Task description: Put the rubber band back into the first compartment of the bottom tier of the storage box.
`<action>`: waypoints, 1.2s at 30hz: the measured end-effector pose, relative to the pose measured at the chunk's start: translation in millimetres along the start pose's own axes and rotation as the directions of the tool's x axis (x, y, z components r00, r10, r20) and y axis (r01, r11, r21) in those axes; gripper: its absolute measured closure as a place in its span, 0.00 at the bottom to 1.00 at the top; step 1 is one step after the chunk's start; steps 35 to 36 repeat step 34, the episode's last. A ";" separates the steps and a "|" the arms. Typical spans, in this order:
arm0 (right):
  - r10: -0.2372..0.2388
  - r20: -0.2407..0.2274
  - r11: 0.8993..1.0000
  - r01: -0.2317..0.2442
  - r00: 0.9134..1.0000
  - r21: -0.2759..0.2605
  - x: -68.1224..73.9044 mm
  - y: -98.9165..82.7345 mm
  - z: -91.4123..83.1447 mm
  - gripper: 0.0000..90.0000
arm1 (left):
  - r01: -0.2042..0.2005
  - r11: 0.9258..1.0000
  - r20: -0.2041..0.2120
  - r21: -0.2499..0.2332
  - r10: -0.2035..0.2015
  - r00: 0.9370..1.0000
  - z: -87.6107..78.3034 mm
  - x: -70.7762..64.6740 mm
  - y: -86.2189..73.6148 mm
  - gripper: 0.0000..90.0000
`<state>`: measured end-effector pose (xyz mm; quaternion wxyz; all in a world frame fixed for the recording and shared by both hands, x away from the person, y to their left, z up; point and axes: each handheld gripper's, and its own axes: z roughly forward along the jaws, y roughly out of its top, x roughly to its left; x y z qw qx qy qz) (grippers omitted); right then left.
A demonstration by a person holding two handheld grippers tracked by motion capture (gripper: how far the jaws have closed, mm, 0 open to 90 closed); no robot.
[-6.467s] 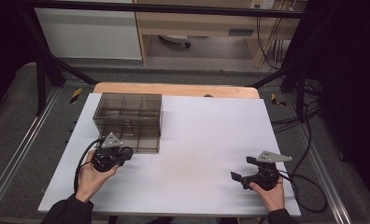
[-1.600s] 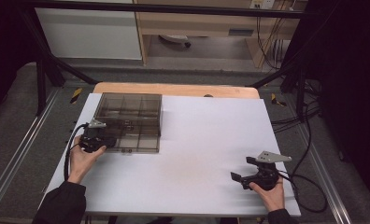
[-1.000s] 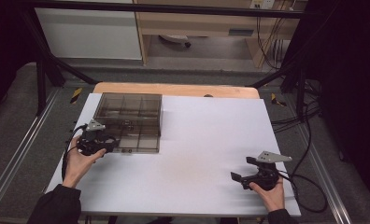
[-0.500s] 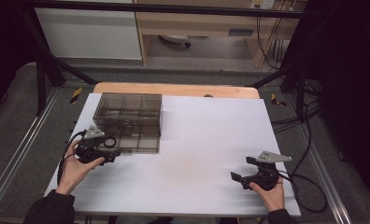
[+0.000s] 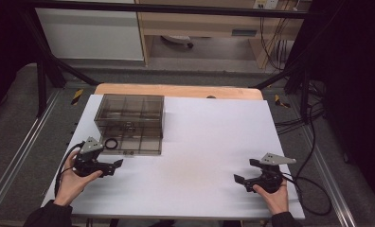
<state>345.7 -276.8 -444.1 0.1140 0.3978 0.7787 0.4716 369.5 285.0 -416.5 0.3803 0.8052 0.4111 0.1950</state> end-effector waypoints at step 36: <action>0.003 -0.008 0.999 -0.003 1.000 0.032 0.2 -0.7 2.6 0.01 | 0.005 1.000 0.018 -0.022 -0.005 1.000 -3.2 4.5 -37.6 0.07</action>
